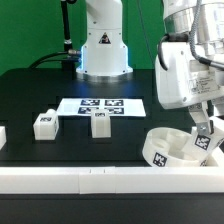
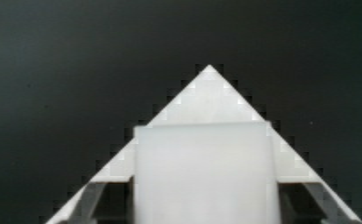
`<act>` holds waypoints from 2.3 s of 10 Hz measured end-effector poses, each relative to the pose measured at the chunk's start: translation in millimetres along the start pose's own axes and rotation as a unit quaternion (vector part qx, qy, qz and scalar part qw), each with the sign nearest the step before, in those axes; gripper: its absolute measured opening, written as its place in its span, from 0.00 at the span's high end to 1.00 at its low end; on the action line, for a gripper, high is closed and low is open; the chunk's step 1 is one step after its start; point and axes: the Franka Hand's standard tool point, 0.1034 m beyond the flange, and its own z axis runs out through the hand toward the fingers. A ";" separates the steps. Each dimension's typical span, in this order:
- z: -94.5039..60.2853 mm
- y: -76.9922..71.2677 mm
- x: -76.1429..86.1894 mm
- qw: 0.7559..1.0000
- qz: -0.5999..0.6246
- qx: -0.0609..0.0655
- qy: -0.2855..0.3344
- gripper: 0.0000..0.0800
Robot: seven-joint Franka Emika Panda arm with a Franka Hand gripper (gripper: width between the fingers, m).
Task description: Assemble stool
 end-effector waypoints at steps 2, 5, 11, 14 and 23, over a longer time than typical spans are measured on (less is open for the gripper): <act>0.5 -3.8 2.1 0.998 0.049 0.034 -0.015 0.58; -0.2 -5.2 4.7 0.996 0.074 0.038 -0.020 0.58; -8.8 -2.2 -4.4 0.997 0.050 0.042 -0.028 0.19; -43.0 -15.4 -19.5 0.996 0.015 0.065 -0.050 0.19; -39.2 -13.7 -16.8 0.997 0.014 0.064 -0.047 0.19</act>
Offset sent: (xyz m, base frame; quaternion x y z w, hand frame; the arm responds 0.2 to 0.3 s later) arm 0.0013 -0.0043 0.0037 0.0251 -0.0205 0.1357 0.9902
